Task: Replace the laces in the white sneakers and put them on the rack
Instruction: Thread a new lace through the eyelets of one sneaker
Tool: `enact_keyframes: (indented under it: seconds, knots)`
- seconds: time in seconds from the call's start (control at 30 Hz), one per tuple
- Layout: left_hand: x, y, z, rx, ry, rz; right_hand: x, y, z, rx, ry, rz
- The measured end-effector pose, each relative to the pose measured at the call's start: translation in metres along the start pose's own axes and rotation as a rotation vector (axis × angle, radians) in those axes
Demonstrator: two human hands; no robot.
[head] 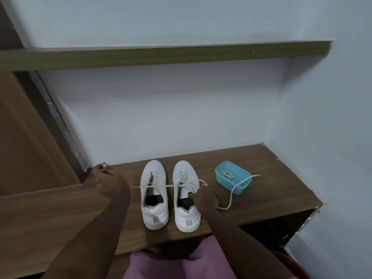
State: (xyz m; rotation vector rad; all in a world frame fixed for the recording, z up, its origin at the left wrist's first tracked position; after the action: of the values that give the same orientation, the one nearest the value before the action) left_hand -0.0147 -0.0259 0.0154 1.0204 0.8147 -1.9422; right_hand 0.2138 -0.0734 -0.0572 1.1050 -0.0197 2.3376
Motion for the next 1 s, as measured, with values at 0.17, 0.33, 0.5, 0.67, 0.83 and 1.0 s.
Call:
enact_keyframes:
  seconds: [0.17,0.33,0.5,0.67,0.83,1.0]
  knots:
    - [0.017,-0.032,0.011,-0.103,-0.21,-0.204,0.0,0.0,0.001,0.027,0.056,0.021]
    - [0.035,-0.028,-0.002,-0.049,-0.455,-0.373,-0.002,-0.002,0.002,0.008,0.174,0.132]
    - [0.02,0.014,-0.032,0.441,-0.899,-1.126,-0.001,-0.005,0.002,0.024,0.262,0.257]
    - [-0.002,0.087,-0.055,0.943,-0.989,-1.189,0.003,-0.004,0.002,0.01,0.363,0.379]
    - [0.005,0.093,-0.062,0.983,-0.826,-0.813,0.004,-0.002,0.004,-0.023,0.445,0.47]
    - [0.018,0.067,-0.064,1.015,-0.609,-0.517,0.002,0.0,0.002,0.036,0.562,0.513]
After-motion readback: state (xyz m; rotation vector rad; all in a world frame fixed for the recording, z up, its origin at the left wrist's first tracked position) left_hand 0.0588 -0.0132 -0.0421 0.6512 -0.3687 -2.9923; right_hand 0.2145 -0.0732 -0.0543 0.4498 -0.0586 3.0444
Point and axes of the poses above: each hand's wrist, its own y-axis away from the middle knuckle, its own z-axis out of the back of the hand, x = y × z, the point moved 1 cm from there along -y, towards the middle knuckle, and after that the axes turned 12 degrees about -y, right-handed, at the moved point
